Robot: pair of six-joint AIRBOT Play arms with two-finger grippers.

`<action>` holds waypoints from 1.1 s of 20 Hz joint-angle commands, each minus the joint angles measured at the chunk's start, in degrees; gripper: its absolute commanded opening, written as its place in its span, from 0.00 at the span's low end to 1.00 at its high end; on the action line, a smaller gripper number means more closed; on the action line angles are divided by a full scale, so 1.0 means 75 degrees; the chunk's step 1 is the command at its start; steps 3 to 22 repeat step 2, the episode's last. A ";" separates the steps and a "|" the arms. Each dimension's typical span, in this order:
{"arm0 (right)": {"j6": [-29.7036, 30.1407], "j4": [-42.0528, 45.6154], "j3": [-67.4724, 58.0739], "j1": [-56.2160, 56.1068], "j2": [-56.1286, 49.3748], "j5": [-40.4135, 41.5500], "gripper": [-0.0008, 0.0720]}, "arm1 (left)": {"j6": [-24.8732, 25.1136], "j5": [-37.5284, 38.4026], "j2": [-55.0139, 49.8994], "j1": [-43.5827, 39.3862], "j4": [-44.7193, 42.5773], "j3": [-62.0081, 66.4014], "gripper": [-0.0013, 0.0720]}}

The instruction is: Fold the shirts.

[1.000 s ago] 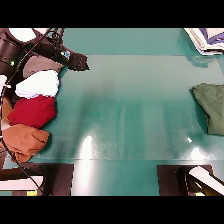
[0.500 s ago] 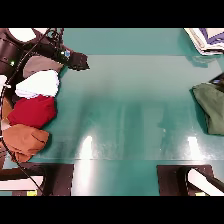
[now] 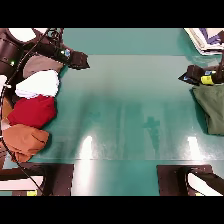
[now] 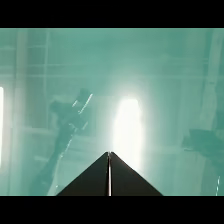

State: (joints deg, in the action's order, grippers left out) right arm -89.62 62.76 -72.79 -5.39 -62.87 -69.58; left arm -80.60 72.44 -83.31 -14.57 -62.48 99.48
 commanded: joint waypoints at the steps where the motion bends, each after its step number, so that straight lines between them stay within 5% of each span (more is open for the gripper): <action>1: 0.0044 -0.0012 -0.0009 -0.0163 -0.0003 0.0003 0.04 | 0.0000 -0.0003 0.0006 -0.0006 0.0000 -0.0003 0.05; 22: 0.0044 -0.0012 -0.0009 -0.0163 -0.0003 -0.0038 0.04 | 0.0000 -0.0003 0.0006 -0.0006 -0.0003 -0.0003 0.05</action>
